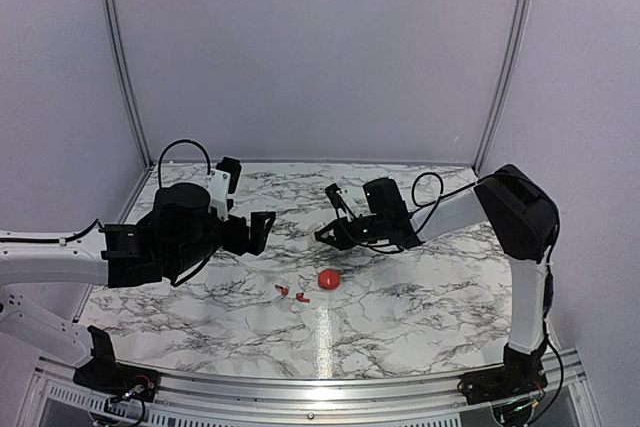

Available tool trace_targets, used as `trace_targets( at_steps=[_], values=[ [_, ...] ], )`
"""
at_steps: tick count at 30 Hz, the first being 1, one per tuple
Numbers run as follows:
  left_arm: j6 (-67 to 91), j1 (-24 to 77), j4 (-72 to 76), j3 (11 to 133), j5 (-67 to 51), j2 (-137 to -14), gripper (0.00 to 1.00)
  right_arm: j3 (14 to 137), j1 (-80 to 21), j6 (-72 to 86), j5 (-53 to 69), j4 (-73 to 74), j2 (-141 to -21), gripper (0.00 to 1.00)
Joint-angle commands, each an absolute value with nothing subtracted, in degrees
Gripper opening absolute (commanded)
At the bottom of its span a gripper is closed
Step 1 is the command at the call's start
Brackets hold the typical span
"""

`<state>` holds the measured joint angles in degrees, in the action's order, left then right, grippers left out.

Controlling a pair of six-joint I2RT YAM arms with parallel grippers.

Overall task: Insert the wireless bluetooth earbuds into the charging case
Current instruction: Place the charging case with the earbuds at the center of the board, then pick up the charging case from the center of the board.

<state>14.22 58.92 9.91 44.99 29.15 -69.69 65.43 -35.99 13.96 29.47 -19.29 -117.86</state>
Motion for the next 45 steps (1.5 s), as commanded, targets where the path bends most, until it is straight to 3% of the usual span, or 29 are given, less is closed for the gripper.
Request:
trace_targets(
  at_steps=[1,7,14,20,32,45],
  values=[
    [14.96,58.62,7.65,45.39,30.43,-70.04,0.99,70.68,-35.66,14.10,31.72,-15.81,-121.86,0.00],
    [13.42,58.54,5.33,46.32,26.63,-72.96,0.99,73.54,-35.37,12.98,31.14,-14.28,-124.55,0.13],
    [11.69,58.54,4.54,47.60,21.11,-76.87,0.99,75.05,-33.91,10.99,29.95,-11.09,-123.09,0.55],
    [10.07,58.54,4.48,49.40,15.84,-82.57,0.99,69.84,-31.65,9.49,27.12,-10.68,-113.51,0.73],
    [7.33,58.62,-4.20,61.88,4.75,-99.45,0.99,50.97,-29.47,13.67,26.21,-17.01,-92.27,0.79],
    [9.38,58.71,-8.10,73.48,3.74,-113.06,0.96,35.26,-29.28,18.76,22.42,-21.61,-76.92,0.79]
  ],
)
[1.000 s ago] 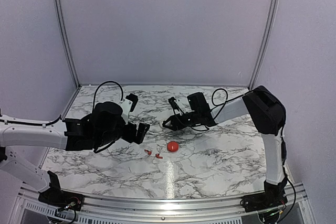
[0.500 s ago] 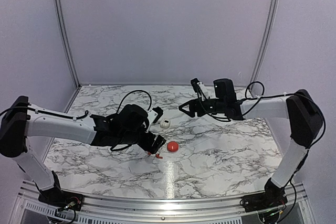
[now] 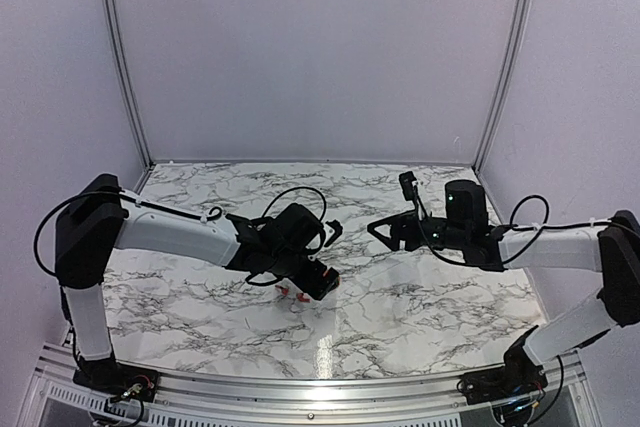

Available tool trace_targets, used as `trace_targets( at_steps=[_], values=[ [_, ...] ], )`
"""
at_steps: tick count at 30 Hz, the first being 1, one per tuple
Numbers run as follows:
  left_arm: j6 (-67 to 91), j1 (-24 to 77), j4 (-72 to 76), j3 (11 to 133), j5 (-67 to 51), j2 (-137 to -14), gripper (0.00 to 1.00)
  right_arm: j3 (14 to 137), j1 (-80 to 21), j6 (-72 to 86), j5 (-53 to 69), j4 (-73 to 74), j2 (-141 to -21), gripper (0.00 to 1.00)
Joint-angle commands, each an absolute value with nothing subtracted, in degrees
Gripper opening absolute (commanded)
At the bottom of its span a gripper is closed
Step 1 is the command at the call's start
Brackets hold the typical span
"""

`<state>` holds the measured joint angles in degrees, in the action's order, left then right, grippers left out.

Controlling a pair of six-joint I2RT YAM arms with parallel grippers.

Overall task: Insert the wireless bluetooth earbuds into the charging case
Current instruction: Pick up the charging case from the center of the board.

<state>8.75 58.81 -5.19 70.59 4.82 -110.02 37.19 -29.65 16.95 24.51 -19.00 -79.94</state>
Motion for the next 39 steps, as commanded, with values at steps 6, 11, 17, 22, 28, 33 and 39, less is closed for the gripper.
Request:
trace_targets(
  at_steps=[6,11,17,22,28,33,39],
  values=[
    [10.01,58.71,-10.02,76.08,5.40,-116.54,0.91,31.95,-29.34,19.01,21.85,-21.69,-74.45,0.79],
    [10.90,58.71,-10.87,77.56,7.10,-118.51,0.88,30.45,-29.31,19.96,21.55,-22.73,-73.48,0.78],
    [11.47,58.80,-11.03,79.65,6.32,-120.78,0.82,28.24,-29.36,22.57,21.48,-25.79,-74.24,0.74],
    [11.71,58.89,-11.14,80.10,6.02,-122.00,0.75,26.50,-29.36,23.09,19.89,-26.99,-74.65,0.73],
    [12.42,59.18,-9.78,78.02,7.23,-120.65,0.59,24.82,-29.36,24.92,19.64,-29.40,-75.86,0.72],
    [12.68,59.68,-2.34,72.78,7.37,-116.51,0.52,23.01,-29.31,29.61,22.45,-36.38,-79.78,0.67],
    [11.93,59.97,4.91,68.57,8.27,-111.24,0.47,22.15,-30.38,34.45,23.43,-42.27,-81.78,0.65]
  ],
)
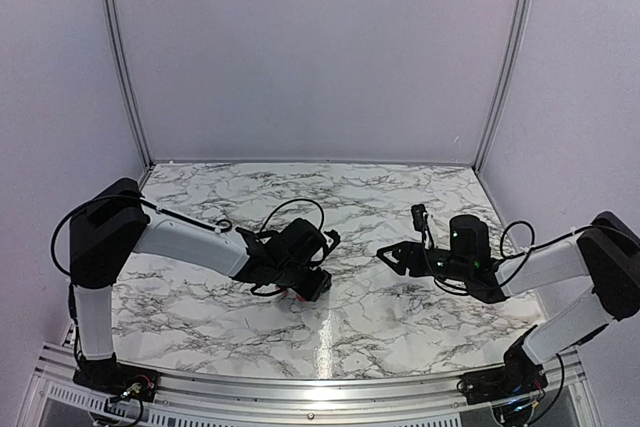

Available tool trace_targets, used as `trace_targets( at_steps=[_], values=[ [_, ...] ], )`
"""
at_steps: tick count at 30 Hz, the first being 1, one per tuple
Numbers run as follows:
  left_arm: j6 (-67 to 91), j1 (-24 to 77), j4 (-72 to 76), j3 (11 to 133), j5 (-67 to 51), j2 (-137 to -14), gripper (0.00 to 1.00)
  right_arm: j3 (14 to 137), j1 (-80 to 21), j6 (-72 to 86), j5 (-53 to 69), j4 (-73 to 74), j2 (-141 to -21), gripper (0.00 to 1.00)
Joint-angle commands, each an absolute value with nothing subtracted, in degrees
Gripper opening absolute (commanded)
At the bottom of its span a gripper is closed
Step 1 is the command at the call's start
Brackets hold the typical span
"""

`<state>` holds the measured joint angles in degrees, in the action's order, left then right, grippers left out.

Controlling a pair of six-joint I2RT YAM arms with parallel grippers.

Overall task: Insert the wireless bluetooth earbuds into the charging case
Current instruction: Pick up the charging case from the center of the board, then pass from the left arm to the right

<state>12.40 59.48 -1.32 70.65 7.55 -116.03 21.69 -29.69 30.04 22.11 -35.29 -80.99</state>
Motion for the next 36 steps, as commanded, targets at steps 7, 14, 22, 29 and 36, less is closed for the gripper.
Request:
trace_targets(
  at_steps=[7,14,22,29,36],
  values=[
    [9.61,62.00,11.47,64.29,11.31,-105.76,0.46,25.36,-34.45,36.84,24.96,-44.01,-84.36,0.65],
    [6.04,65.32,13.82,63.37,15.39,-102.41,0.45,28.28,-38.67,38.94,26.19,-45.92,-85.91,0.62],
    [5.21,66.07,16.62,61.80,16.27,-99.69,0.44,28.92,-41.25,40.62,29.37,-49.41,-86.96,0.56],
    [3.98,66.68,20.26,59.88,17.53,-97.94,0.42,29.18,-43.18,43.61,31.73,-54.89,-90.35,0.47],
    [0.59,68.09,24.41,57.15,17.64,-96.28,0.40,29.75,-43.75,45.23,34.22,-58.33,-92.54,0.31]
  ],
)
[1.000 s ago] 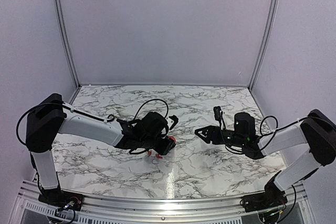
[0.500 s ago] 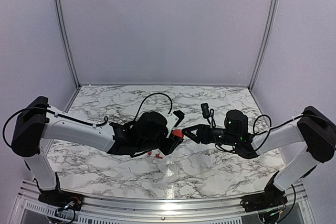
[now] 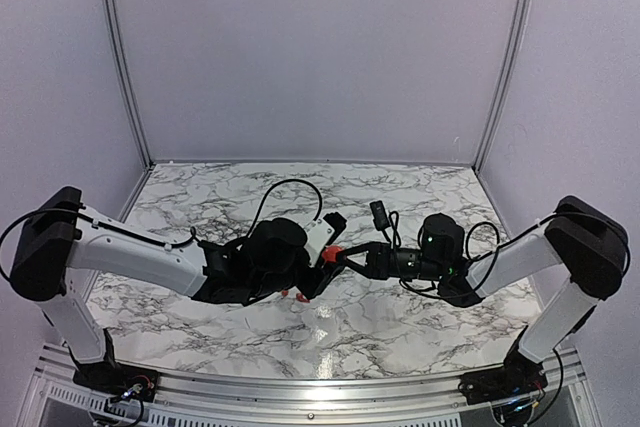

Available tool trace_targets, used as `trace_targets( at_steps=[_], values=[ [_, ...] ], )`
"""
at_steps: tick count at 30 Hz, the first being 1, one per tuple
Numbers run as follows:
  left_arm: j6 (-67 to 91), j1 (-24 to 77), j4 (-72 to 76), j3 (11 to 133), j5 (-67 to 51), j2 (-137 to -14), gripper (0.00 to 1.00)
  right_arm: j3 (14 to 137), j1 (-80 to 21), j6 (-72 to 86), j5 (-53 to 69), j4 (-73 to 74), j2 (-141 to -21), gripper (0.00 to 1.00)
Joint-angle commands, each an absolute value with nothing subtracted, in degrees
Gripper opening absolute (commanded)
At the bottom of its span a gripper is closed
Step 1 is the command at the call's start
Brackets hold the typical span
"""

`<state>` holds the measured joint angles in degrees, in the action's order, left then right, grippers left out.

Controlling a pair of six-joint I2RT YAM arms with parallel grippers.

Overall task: Insert the wireless bluetooth earbuds into the charging case
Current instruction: Pass from the left arm to the right, then adjust the charging case.

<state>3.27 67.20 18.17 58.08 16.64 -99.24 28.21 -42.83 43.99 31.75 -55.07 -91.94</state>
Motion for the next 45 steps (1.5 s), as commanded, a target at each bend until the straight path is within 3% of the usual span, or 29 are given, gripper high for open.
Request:
trace_targets(
  at_steps=[1,10,15,17,23,26,37,45],
  values=[
    [0.38,68.11,24.85,56.79,17.85,-96.09,0.40,29.72,-43.82,45.23,34.35,-58.36,-92.55,0.30],
    [-2.88,68.20,27.12,55.23,17.68,-94.50,0.39,30.45,-44.14,45.36,36.83,-58.69,-93.18,0.19],
    [-4.07,68.20,27.22,54.22,17.44,-93.11,0.45,31.11,-44.12,43.40,37.02,-55.90,-92.03,0.08],
    [-4.30,68.20,27.22,53.72,17.33,-92.44,0.52,31.76,-44.18,42.28,36.92,-54.07,-91.10,0.06],
    [-7.62,68.20,25.41,50.20,15.01,-87.04,0.87,33.70,-43.11,37.94,37.57,-46.88,-88.78,0.00],
    [-11.87,68.20,20.62,48.41,11.45,-83.55,0.98,34.57,-42.19,35.25,38.97,-42.32,-87.34,0.00],
    [-23.72,68.79,10.26,46.49,7.42,-77.74,0.99,39.04,-43.26,27.18,46.83,-27.04,-83.59,0.00],
    [-27.45,69.73,6.08,51.32,8.18,-80.52,0.91,41.47,-44.85,25.57,49.93,-22.22,-83.57,0.00]
  ],
)
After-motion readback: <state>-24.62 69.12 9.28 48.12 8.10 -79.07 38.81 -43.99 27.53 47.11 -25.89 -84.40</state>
